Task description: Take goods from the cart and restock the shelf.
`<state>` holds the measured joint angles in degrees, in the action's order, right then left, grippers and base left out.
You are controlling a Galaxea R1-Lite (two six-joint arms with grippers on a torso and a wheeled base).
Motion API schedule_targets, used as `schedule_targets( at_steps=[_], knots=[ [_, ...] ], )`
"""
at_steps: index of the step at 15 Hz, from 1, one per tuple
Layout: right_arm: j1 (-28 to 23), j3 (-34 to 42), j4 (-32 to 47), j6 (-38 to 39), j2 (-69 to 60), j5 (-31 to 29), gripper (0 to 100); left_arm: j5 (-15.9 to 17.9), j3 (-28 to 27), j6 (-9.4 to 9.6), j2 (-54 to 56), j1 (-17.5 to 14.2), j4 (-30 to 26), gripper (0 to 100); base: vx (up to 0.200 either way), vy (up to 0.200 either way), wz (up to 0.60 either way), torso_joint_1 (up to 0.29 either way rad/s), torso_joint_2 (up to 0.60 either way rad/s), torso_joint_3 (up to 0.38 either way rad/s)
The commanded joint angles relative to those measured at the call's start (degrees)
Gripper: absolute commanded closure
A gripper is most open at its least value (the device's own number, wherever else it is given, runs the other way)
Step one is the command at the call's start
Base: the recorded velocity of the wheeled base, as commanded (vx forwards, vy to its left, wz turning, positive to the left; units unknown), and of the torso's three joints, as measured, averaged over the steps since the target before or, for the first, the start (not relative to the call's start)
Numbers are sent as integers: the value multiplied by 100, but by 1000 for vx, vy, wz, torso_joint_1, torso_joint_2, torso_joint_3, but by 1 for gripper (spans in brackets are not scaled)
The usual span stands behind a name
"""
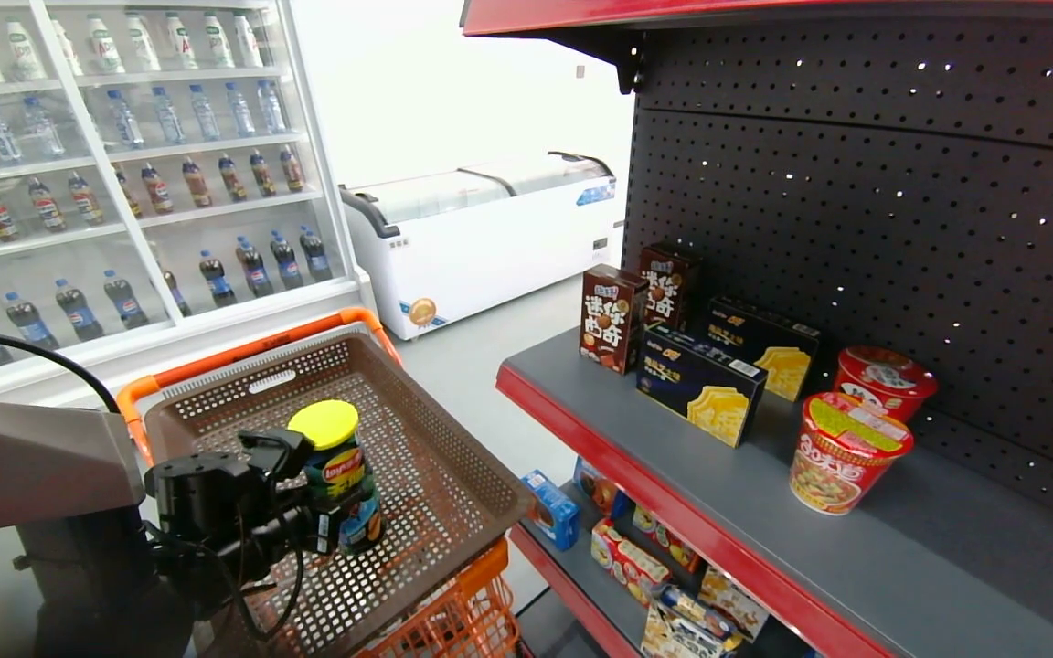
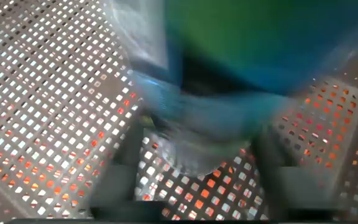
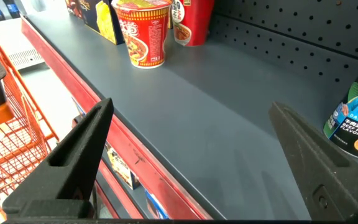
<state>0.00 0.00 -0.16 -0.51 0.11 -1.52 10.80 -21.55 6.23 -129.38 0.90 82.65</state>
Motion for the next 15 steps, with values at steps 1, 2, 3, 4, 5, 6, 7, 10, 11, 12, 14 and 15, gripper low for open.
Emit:
schedule_targets(
  at_steps=[1, 2, 3, 4, 5, 6, 7, 10, 11, 12, 14, 15],
  knots=[
    [0, 0, -2, -2, -2, 3, 0, -34, 116, -16, 624, 86, 58, 100, 0, 0, 0, 0, 0, 0],
    [0, 0, -2, -2, -2, 3, 0, -122, 169, -34, 1037, 86, -30, 100, 0, 0, 0, 0, 0, 0],
    [0, 0, -2, -2, -2, -6, 0, -166, 187, -60, 1371, 77, -109, 100, 0, 0, 0, 0, 0, 0],
    [0, 0, -2, -2, -2, 3, 0, -184, 169, -60, 1995, 68, -654, 100, 0, 0, 0, 0, 0, 0],
    [0, 0, -2, -2, -2, 3, 0, -140, 81, -78, 2892, 68, -1717, 100, 0, 0, 0, 0, 0, 0],
    [0, 0, -2, -2, -2, 3, 0, -140, 81, -78, 2892, 68, -1717, 100, 0, 0, 0, 0, 0, 0],
    [0, 0, -2, 7, -2, 3, 0, -113, -323, -183, 4210, 86, -3932, 100, 0, 0, 0, 0, 0, 0],
    [0, 0, -2, -2, -2, -6, 0, -96, -675, -289, 5573, 68, -5769, 100, 0, 0, 0, 0, 0, 0],
    [0, 0, -2, -2, -2, -6, 0, -105, -657, -307, 5986, 68, -6094, 100, 0, 0, 0, 0, 0, 0],
    [0, 0, -2, -2, -2, 3, 0, -131, -420, -377, 6381, 103, -6077, 100, 0, 0, 0, 0, 0, 0],
    [0, 0, -2, -2, -2, 3, 0, -148, -147, -377, 6996, 103, -6121, 100, 0, 0, 0, 0, 0, 0],
    [0, 0, -2, -2, -2, 3, 0, -148, 11, -368, 7172, 103, -6086, 100, 0, 0, 0, 0, 0, 0]
  ],
)
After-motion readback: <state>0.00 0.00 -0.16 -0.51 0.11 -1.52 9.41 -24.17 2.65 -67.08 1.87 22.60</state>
